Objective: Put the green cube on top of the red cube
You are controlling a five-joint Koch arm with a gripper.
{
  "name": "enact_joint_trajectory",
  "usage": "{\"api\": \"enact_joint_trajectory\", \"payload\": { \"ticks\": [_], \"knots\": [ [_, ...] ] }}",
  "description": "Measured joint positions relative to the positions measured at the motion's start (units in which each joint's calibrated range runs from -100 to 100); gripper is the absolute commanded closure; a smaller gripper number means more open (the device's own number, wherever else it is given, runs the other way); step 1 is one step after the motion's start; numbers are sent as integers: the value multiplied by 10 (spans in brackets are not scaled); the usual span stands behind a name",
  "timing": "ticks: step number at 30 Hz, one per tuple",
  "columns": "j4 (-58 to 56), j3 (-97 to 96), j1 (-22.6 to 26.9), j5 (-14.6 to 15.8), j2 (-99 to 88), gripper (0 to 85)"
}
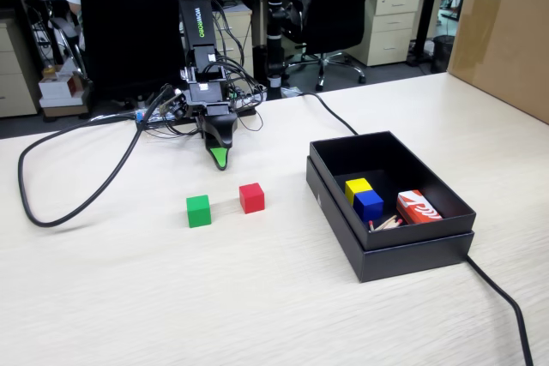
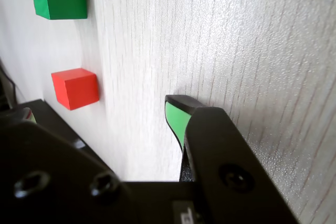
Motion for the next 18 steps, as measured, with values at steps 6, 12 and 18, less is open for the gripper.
{"api": "enact_joint_trajectory", "payload": {
  "ticks": [6,12,18],
  "knots": [
    [-29,37,-2,-2,1,379],
    [-201,179,-3,-1,14,380],
    [-334,322,-11,-3,62,380]
  ]
}}
